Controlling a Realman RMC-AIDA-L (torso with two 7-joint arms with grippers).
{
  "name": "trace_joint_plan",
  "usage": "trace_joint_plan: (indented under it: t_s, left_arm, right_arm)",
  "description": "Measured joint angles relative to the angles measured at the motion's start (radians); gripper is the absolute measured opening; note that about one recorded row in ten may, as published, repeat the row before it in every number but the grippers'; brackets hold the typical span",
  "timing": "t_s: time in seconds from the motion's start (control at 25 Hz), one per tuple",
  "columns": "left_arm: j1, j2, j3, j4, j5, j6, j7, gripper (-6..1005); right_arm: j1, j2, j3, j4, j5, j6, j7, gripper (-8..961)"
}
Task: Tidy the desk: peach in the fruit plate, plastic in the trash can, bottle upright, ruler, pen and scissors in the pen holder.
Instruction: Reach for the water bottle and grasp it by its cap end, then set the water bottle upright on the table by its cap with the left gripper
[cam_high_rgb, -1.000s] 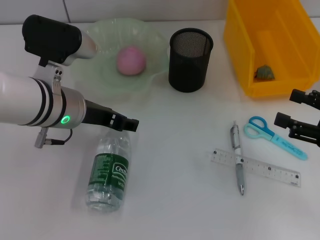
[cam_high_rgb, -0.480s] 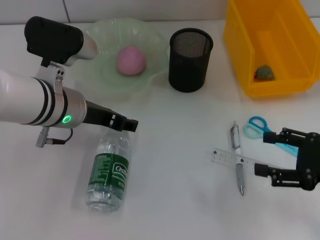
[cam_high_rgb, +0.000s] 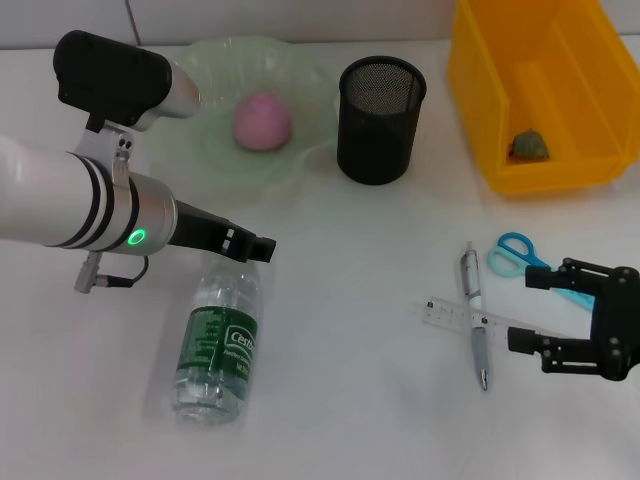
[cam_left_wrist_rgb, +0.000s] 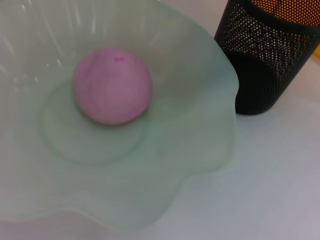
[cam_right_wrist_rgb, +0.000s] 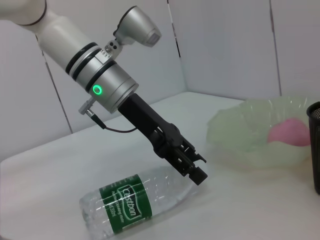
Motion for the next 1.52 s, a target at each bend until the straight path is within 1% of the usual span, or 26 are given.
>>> trace_joint_plan:
  t_s: [0.04, 0.24, 0.6, 0.76, 1.0, 1.12, 1.28, 1.36, 1.44, 1.52]
  left_arm:
    - [-0.004, 0.0, 0.001, -0.005, 0.0, 0.003, 0.0, 791]
    - [-0.015, -0.001, 0.002, -0.019, 0.013, 0.015, 0.0, 646]
    - [-0.014, 0.0, -0.001, 0.003, 0.011, 0.039, 0.0, 645]
    - [-0.026, 0.002, -0.002, 0.001, 0.009, 0.064, 0.009, 638]
    - [-0.039, 0.003, 0.007, 0.003, 0.013, 0.082, 0.031, 486]
    - [-0.049, 0.003, 0.008, -0.005, 0.013, 0.09, 0.039, 480]
    - [-0.043, 0.003, 0.013, 0.024, 0.014, 0.094, 0.055, 473]
    - [-0.023, 0.003, 0.018, 0.085, 0.008, 0.1, 0.097, 472]
    - [-0.017, 0.003, 0.018, 0.102, 0.005, 0.102, 0.112, 471]
    - [-0.002, 0.003, 0.013, 0.146, 0.0, 0.11, 0.15, 470]
  right_arm:
    - [0.0, 0.0, 0.001, 0.0, 0.0, 0.0, 0.001, 842]
    - [0.0, 0.0, 0.002, 0.0, -0.001, 0.0, 0.003, 842]
    - [0.005, -0.001, 0.003, 0.022, -0.001, 0.002, 0.009, 842]
    - [0.005, -0.002, 0.003, 0.022, -0.001, 0.007, 0.014, 842]
    - [0.005, -0.002, 0.003, 0.023, -0.001, 0.011, 0.015, 842]
    - [0.005, -0.002, 0.003, 0.023, -0.001, 0.013, 0.016, 842]
    - [0.003, -0.002, 0.003, 0.023, -0.002, 0.014, 0.017, 842]
    - [0.002, -0.002, 0.003, 0.023, -0.002, 0.014, 0.018, 842]
    - [0.002, -0.002, 0.005, 0.023, -0.002, 0.014, 0.02, 842]
    - [0.002, -0.002, 0.006, 0.022, -0.002, 0.014, 0.027, 842]
